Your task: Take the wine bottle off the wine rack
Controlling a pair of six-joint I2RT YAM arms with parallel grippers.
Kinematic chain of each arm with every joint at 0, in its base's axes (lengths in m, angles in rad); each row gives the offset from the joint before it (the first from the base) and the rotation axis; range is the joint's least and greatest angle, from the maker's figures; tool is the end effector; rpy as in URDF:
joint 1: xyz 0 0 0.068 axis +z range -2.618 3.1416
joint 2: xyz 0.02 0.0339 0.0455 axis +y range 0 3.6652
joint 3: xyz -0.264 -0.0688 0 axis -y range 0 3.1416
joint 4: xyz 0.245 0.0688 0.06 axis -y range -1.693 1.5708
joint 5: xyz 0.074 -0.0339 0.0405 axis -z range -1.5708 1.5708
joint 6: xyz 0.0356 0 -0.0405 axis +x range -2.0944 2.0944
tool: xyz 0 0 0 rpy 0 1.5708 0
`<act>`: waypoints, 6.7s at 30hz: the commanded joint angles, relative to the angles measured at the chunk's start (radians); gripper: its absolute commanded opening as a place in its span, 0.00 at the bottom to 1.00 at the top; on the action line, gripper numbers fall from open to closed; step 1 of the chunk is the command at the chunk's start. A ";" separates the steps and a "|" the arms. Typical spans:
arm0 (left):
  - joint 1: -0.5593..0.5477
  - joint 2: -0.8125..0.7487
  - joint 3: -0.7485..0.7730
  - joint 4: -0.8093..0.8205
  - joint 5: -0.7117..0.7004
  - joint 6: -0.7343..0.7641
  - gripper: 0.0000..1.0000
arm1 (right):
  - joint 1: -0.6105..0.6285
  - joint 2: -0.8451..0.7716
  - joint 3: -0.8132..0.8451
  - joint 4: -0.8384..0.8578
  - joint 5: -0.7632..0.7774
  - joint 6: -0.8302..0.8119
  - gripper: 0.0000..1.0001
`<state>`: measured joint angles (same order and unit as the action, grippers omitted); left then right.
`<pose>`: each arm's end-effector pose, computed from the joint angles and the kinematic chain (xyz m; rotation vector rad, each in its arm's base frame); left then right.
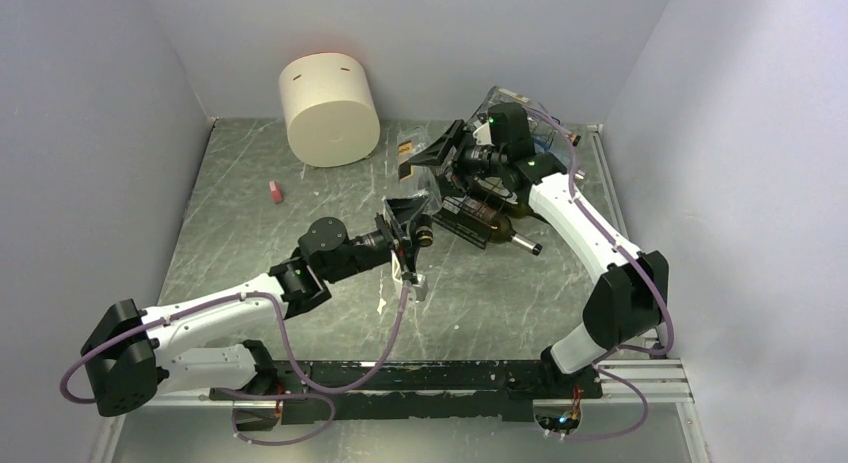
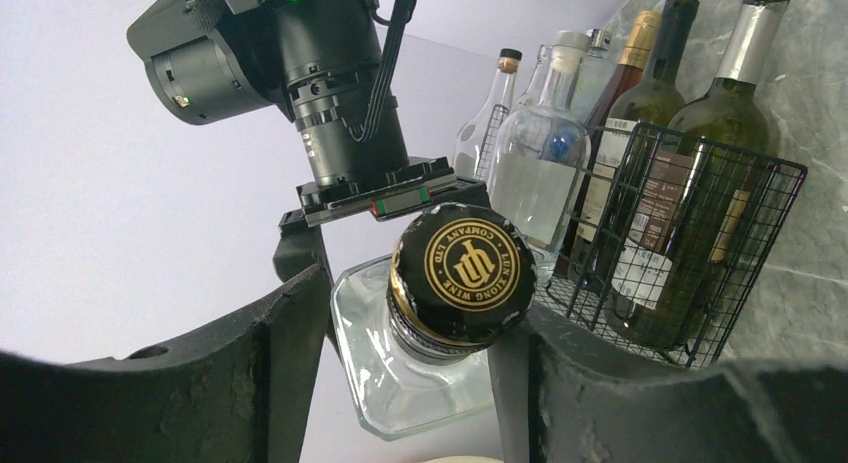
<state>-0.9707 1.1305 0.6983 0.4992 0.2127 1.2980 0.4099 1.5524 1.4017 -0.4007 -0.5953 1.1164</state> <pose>0.1427 -0.2218 0.3115 1.4284 0.4778 0.1031 0.3172 0.1596 0.3458 0.4412 2.3782 1.4496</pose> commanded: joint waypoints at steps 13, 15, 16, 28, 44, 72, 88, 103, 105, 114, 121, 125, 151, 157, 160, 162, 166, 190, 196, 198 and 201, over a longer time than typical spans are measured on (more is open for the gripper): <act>-0.016 -0.062 0.042 -0.063 -0.025 -0.019 0.07 | 0.046 -0.025 -0.004 0.232 -0.072 -0.025 0.26; -0.017 -0.090 0.008 -0.057 -0.060 -0.027 0.07 | 0.046 -0.023 -0.002 0.225 -0.058 -0.058 0.44; -0.017 -0.111 -0.007 -0.050 -0.080 -0.031 0.07 | 0.046 -0.020 -0.004 0.227 -0.063 -0.062 0.52; -0.018 -0.214 0.037 -0.092 -0.296 -0.376 0.07 | 0.008 0.104 0.172 -0.017 0.005 -0.236 1.00; 0.413 -0.065 0.309 -0.180 -0.376 -1.154 0.07 | -0.270 -0.175 0.221 -0.185 0.180 -0.487 1.00; 0.889 0.153 0.280 -0.124 0.115 -1.155 0.07 | -0.270 -0.305 0.172 -0.206 0.319 -0.764 1.00; 0.922 0.216 0.261 -0.081 0.185 -1.151 0.07 | -0.271 -0.307 0.157 -0.205 0.316 -0.768 1.00; 0.926 0.206 0.237 -0.078 0.120 -1.155 0.35 | -0.270 -0.299 0.161 -0.185 0.291 -0.752 1.00; 0.925 0.196 0.241 -0.093 0.097 -1.156 0.46 | -0.270 -0.301 0.158 -0.187 0.293 -0.754 1.00; 0.926 0.096 0.206 -0.071 0.016 -1.159 0.81 | -0.270 -0.295 0.142 -0.223 0.309 -0.769 1.00; 0.922 -0.001 0.214 -0.095 0.045 -1.163 1.00 | -0.270 -0.300 0.112 -0.250 0.376 -0.800 1.00; 0.878 -0.081 0.192 -0.079 -0.037 -1.135 0.99 | -0.268 -0.334 0.028 -0.228 0.478 -0.846 1.00; 0.522 -0.260 0.133 -0.052 -0.134 -1.004 0.92 | -0.188 -0.238 -0.110 -0.120 0.825 -1.065 0.99; 0.502 -0.270 0.124 -0.048 -0.149 -0.998 0.91 | -0.257 -0.207 -0.137 -0.083 0.875 -0.666 1.00; 0.489 -0.275 0.123 -0.042 -0.148 -1.006 0.90 | -0.378 -0.256 -0.227 -0.046 0.840 -0.463 0.99; 0.483 -0.279 0.124 -0.041 -0.135 -1.012 0.90 | -0.455 -0.289 -0.311 0.041 0.727 -0.338 0.97; 0.478 -0.269 0.130 -0.044 -0.118 -1.037 0.88 | -0.513 -0.343 -0.480 0.255 0.615 -0.097 0.95; 0.470 -0.258 0.136 -0.050 -0.091 -1.064 0.88 | -0.456 -0.178 -0.761 0.792 0.608 0.315 0.78; 0.470 -0.257 0.136 -0.051 -0.091 -1.065 0.88 | -0.408 -0.139 -0.778 0.818 0.693 0.405 0.70; 0.470 -0.255 0.135 -0.050 -0.091 -1.067 0.88 | -0.400 -0.124 -0.785 0.845 0.717 0.416 0.69; 0.469 -0.247 0.138 -0.054 -0.086 -1.068 0.88 | -0.399 -0.090 -0.790 0.892 0.715 0.428 0.69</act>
<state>-0.4927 0.8791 0.8318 0.4210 0.1017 0.2424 0.0025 1.4254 0.6224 0.4126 0.0643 1.4990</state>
